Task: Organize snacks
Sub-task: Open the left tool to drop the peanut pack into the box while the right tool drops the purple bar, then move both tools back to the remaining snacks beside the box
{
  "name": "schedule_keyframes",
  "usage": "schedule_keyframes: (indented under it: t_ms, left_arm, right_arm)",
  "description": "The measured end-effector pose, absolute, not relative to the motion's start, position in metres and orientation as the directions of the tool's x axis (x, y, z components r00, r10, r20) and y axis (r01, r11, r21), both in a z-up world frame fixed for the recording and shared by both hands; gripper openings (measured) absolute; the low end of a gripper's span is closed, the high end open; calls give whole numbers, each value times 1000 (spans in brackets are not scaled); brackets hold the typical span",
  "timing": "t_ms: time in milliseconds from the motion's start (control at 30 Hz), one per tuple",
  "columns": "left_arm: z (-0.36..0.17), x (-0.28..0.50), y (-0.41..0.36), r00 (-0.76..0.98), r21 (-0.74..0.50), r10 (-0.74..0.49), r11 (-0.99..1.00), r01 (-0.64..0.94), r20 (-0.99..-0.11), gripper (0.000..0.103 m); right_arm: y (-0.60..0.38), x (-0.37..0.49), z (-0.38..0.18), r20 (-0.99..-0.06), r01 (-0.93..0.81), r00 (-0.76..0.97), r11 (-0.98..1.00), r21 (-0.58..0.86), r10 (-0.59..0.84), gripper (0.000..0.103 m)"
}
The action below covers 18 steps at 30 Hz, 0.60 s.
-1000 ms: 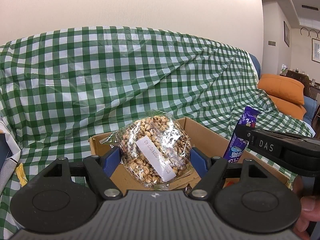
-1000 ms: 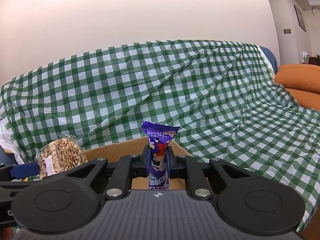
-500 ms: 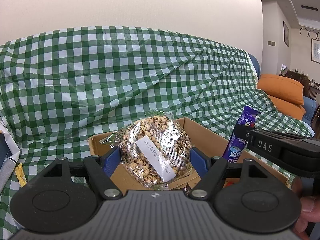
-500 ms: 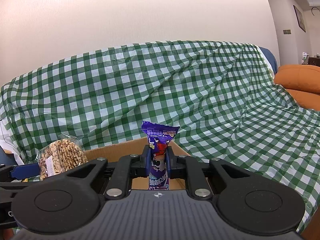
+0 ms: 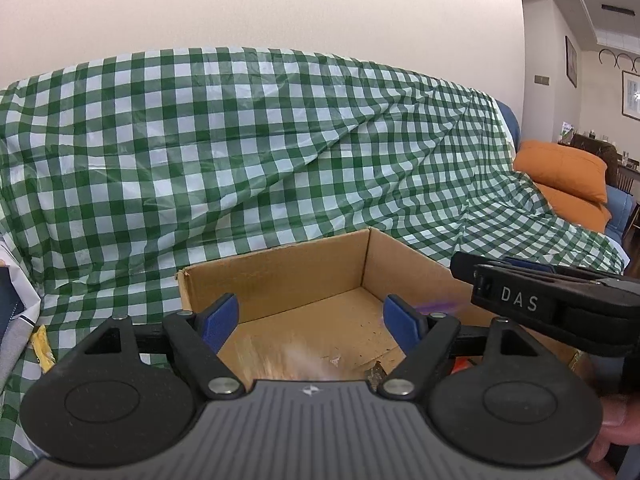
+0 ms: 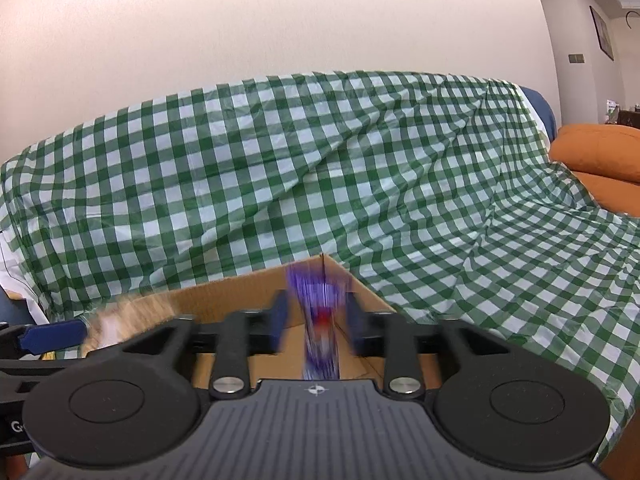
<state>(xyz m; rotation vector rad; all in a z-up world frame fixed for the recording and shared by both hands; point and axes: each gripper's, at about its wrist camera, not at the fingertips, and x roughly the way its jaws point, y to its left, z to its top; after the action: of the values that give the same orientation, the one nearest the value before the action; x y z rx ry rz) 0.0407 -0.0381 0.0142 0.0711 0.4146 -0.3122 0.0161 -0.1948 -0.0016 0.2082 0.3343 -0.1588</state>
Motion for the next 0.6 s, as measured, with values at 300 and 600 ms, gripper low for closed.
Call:
schedule_keyframes:
  t_ms: [300, 600]
  left_arm:
    - [19, 36, -15, 902, 34, -209, 970, 239, -379, 62]
    - [31, 48, 40, 882, -57, -137, 991, 124, -450, 19]
  right_arm:
    - [-188, 17, -2, -342, 185, 932, 967, 175, -117, 53]
    - [-160, 19, 0, -338, 132, 939, 978, 164, -70, 54]
